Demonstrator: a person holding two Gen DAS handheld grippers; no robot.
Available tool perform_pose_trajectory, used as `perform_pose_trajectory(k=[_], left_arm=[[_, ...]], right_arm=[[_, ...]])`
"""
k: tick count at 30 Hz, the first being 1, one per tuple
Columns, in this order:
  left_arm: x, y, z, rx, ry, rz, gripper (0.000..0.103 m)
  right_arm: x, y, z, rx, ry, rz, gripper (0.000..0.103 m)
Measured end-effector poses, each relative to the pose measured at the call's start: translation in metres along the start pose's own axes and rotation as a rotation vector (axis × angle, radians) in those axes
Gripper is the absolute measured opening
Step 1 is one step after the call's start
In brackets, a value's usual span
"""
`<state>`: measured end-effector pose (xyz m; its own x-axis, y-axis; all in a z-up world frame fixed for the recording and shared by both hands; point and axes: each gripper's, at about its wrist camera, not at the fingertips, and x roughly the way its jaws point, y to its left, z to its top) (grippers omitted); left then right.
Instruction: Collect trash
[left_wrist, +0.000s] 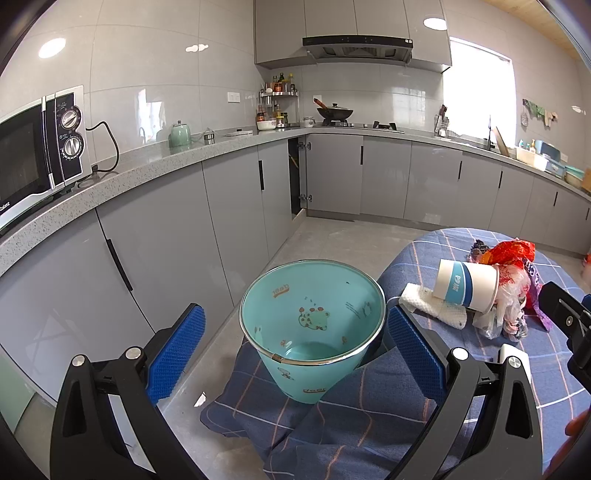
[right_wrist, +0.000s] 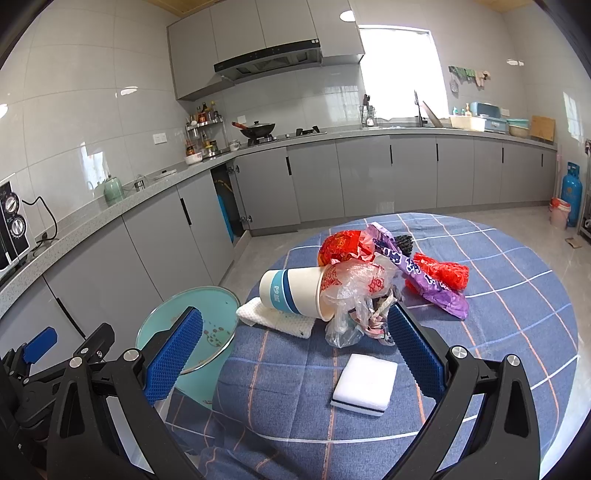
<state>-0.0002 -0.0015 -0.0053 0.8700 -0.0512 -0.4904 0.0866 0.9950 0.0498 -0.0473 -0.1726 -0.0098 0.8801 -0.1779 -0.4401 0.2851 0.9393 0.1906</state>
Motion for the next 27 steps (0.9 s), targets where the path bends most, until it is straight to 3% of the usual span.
perform_pose_trajectory(k=[27], left_arm=[[0.0007,0.0004,-0.0009,-0.003,0.004,-0.001,0.097]], right_arm=[[-0.0002,0.0002,0.0004,0.0,-0.002,0.0,0.099]])
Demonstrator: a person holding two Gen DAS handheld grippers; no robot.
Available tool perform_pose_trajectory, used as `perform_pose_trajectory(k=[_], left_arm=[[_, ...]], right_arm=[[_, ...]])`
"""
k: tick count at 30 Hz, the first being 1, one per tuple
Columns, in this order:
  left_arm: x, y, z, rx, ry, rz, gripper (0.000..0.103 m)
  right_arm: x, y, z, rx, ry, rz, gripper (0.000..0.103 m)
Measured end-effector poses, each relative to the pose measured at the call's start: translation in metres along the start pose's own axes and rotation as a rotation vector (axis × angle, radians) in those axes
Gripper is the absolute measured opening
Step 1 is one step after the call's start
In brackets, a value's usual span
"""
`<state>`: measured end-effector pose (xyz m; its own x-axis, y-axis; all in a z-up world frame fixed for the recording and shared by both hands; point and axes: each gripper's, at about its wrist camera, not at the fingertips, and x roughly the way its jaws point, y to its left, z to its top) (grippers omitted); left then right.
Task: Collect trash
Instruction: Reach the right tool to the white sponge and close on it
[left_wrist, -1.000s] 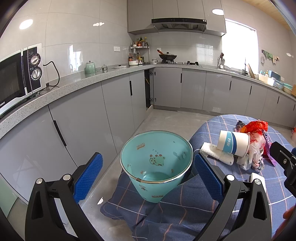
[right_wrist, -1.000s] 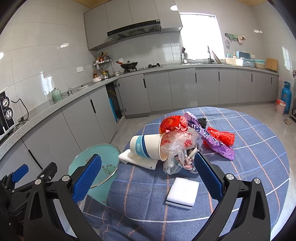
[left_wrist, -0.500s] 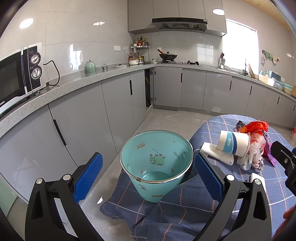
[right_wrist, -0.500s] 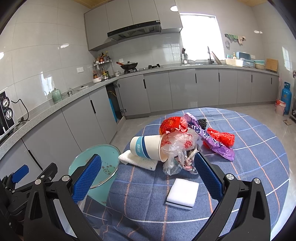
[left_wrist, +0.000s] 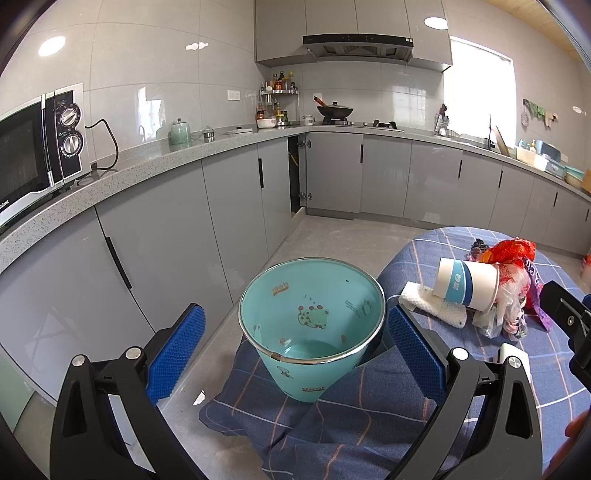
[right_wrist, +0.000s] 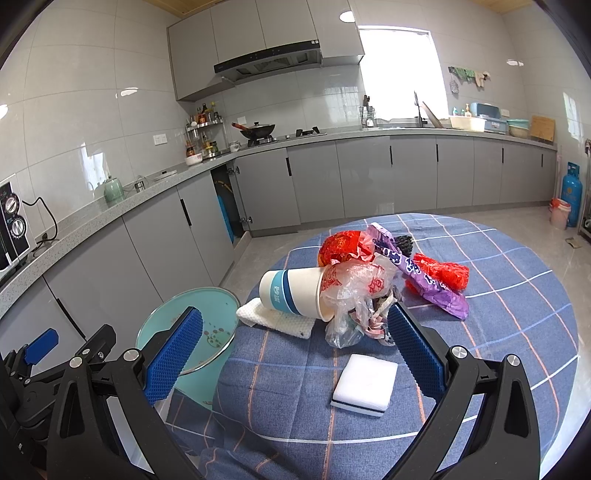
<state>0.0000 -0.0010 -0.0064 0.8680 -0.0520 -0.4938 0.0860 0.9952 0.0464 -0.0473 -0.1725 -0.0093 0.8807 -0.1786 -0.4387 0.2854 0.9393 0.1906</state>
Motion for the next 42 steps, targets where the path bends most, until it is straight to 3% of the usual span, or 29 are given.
perform_pose_trajectory(k=[11,16,23,29,32,42], left_arm=[[0.006,-0.003,-0.007,0.007,0.015,-0.008,0.097],[0.013,-0.01,-0.011,0.023,0.021,-0.056,0.097],[0.039,-0.023,-0.028,0.061,0.096,-0.092,0.097],[0.053,-0.023,-0.032,0.071,0.109,-0.087,0.097],[0.056,-0.021,-0.034,0.068,0.109,-0.098,0.097],[0.056,-0.041,-0.046,0.128,0.128,-0.153,0.097]], right_arm=[[0.0,-0.007,-0.002,0.003,0.003,-0.009,0.099],[0.006,-0.03,-0.012,0.002,0.02,-0.058,0.099],[0.022,-0.075,-0.019,0.068,0.047,-0.109,0.098],[0.036,-0.082,-0.022,0.054,0.069,-0.095,0.096],[0.037,-0.081,-0.025,0.023,0.076,-0.092,0.087],[0.045,-0.086,-0.055,-0.006,0.178,-0.063,0.087]])
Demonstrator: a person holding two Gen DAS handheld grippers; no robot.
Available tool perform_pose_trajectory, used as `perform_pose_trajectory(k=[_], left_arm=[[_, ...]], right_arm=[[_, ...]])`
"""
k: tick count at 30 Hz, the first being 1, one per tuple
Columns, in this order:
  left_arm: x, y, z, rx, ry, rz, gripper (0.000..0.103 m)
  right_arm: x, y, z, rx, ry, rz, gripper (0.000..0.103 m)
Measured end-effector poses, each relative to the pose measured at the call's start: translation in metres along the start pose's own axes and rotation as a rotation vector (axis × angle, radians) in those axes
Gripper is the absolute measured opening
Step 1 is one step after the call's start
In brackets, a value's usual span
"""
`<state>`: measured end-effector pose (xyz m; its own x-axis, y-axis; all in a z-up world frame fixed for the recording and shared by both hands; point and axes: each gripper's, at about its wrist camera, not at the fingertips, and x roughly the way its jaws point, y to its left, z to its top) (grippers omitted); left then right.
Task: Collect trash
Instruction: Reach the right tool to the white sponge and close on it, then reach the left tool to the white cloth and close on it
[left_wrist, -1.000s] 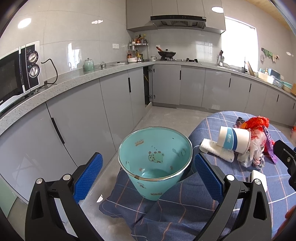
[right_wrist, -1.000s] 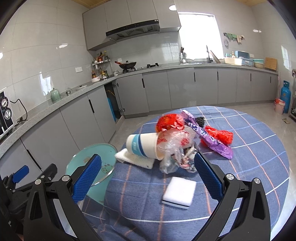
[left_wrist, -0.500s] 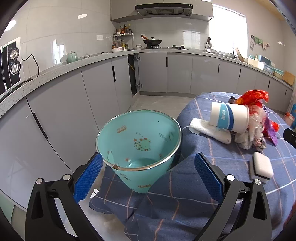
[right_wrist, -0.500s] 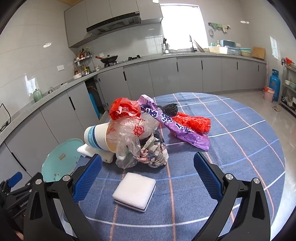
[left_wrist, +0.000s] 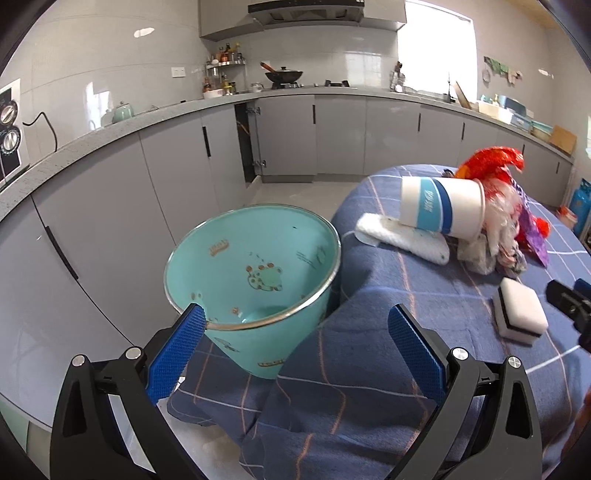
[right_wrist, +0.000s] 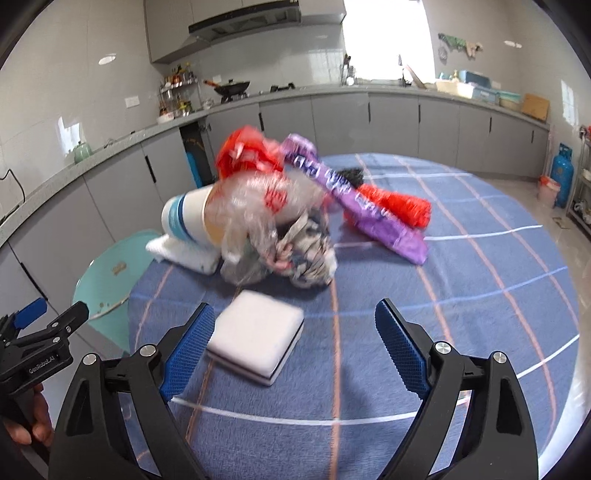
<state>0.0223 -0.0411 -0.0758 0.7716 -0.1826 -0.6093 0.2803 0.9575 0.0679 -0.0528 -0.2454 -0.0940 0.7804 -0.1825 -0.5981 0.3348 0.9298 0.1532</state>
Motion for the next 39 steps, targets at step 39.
perform_pose_trajectory(k=[39], left_arm=[[0.012,-0.003,0.043,0.0,-0.074,-0.031,0.092]], right_arm=[[-0.002,-0.004,0.022,-0.04,-0.039,-0.026,0.059]])
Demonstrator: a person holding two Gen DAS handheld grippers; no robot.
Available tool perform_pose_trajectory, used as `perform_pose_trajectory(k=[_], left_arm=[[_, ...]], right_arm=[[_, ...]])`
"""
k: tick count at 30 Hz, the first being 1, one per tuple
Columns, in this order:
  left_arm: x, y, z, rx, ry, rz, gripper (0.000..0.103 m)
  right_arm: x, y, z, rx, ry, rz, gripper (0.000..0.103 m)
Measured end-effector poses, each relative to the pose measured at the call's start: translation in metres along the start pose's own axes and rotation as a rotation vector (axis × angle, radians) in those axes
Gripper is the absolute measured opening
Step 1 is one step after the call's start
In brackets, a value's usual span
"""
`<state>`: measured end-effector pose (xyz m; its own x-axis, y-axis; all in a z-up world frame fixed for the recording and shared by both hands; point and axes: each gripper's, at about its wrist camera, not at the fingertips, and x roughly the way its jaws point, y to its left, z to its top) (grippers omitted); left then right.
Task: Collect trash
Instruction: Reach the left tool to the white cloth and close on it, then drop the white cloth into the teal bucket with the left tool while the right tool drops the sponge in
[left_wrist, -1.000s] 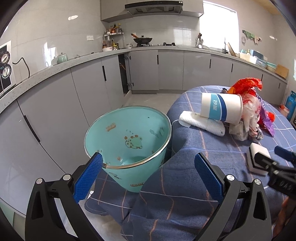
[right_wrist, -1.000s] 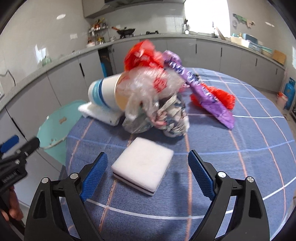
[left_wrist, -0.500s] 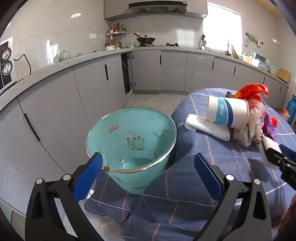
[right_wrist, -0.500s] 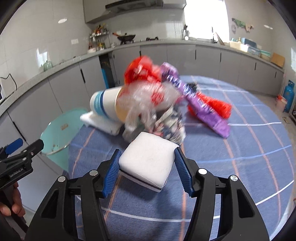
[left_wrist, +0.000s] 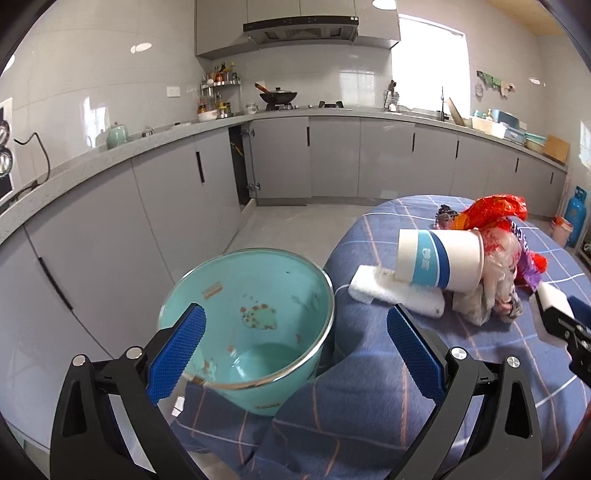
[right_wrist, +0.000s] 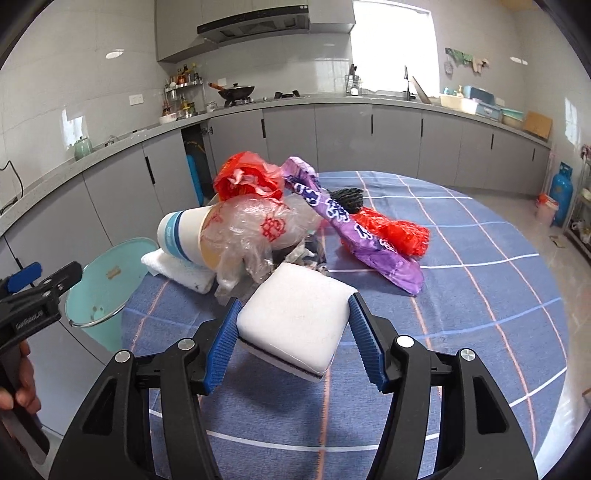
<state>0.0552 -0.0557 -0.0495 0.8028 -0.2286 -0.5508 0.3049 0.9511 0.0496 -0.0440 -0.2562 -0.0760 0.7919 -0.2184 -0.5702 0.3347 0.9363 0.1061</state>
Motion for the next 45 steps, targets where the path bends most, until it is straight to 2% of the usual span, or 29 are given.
perform_pose_trajectory(k=[1,2,8,16,20,23,25,27,29,30,31,37,41,45], left_arm=[[0.005,-0.001,0.003,-0.001,0.01,-0.011,0.084],[0.012,-0.003,0.005,0.004,0.02,-0.02,0.082],[0.042,-0.011,0.013,0.023,0.058,-0.056,0.082],[0.096,-0.037,0.029,0.114,0.127,-0.086,0.083],[0.114,-0.045,0.034,0.113,0.158,-0.118,0.082],[0.123,-0.053,0.033,0.12,0.182,-0.162,0.07],[0.127,-0.056,0.032,0.117,0.187,-0.199,0.053],[0.131,-0.059,0.031,0.106,0.2,-0.236,0.041],[0.13,-0.061,0.03,0.103,0.198,-0.249,0.032],[0.126,-0.063,0.029,0.112,0.191,-0.252,0.019],[0.123,-0.062,0.028,0.118,0.186,-0.253,0.015],[0.089,-0.043,0.024,0.067,0.141,-0.295,0.013],[0.055,-0.026,0.022,0.05,0.07,-0.279,0.013],[0.031,-0.004,0.019,-0.009,0.045,-0.275,0.013]], right_arm=[[0.001,-0.002,0.0,0.006,0.003,0.0,0.059],[0.002,-0.004,0.0,0.008,0.005,-0.004,0.059],[0.005,-0.007,-0.001,0.021,0.012,0.0,0.06],[0.016,-0.008,0.001,0.045,0.032,0.021,0.06],[0.021,-0.013,0.002,0.063,0.039,0.019,0.061],[0.023,-0.018,0.003,0.08,0.044,0.022,0.061],[0.024,-0.019,0.003,0.085,0.044,0.02,0.061],[0.025,-0.02,0.002,0.09,0.047,0.019,0.061],[0.025,-0.023,0.001,0.096,0.049,0.019,0.061],[0.024,-0.023,0.001,0.099,0.048,0.017,0.061],[0.024,-0.024,0.0,0.101,0.046,0.015,0.061],[0.018,-0.022,0.0,0.103,0.026,0.012,0.061],[0.011,-0.014,-0.002,0.097,0.015,0.017,0.061],[0.005,-0.004,-0.002,0.078,0.005,0.027,0.061]])
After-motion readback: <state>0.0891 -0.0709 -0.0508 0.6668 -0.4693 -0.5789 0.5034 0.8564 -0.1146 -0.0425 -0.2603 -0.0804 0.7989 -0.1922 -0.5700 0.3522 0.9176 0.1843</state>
